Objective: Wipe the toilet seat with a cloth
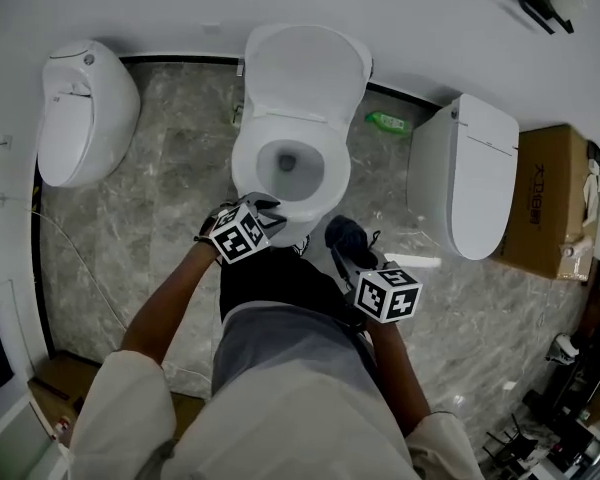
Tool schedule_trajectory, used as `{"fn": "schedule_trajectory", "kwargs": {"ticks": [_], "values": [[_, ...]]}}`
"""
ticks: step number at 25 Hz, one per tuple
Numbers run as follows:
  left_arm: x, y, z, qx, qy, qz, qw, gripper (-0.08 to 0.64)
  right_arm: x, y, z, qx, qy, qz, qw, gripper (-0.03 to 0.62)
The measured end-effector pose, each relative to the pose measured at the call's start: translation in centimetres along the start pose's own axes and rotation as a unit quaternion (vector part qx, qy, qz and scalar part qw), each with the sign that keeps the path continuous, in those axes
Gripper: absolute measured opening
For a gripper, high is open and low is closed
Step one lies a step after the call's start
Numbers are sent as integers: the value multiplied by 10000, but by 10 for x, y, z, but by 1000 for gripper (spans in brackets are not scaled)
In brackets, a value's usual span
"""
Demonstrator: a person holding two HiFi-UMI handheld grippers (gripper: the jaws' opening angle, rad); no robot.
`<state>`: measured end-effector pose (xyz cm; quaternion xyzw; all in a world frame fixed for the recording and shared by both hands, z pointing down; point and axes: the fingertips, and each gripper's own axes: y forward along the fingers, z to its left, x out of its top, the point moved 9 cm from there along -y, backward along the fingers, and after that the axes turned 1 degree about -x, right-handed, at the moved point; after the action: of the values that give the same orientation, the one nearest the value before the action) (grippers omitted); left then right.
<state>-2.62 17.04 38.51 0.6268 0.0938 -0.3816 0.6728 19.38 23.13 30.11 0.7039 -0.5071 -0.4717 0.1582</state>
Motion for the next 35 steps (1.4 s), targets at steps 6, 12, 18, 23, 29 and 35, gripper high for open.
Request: {"fn": "schedule_trajectory", "kwargs": {"ticks": [6, 12, 18, 23, 29, 35], "values": [[-16, 15, -11, -117, -68, 268, 9995, 147, -7, 10, -2, 37, 43, 148, 9999, 71], [-34, 38, -24, -257, -120, 540, 9981, 141, -20, 20, -10, 94, 122, 346, 9993, 71], [-61, 65, -33, -502, -1, 957, 9941, 135, -36, 39, -14, 136, 233, 565, 9980, 71], [-96, 97, -39, -796, -210, 1236, 9889, 121, -50, 57, -22, 188, 189, 872, 9958, 71], [-139, 139, -45, -735, -387, 1511, 9850, 106, -71, 82, -37, 97, 362, 1127, 9929, 71], [-171, 180, -43, -642, -411, 1647, 9834, 85, -83, 105, -68, -51, 556, 1242, 9907, 71]]}}
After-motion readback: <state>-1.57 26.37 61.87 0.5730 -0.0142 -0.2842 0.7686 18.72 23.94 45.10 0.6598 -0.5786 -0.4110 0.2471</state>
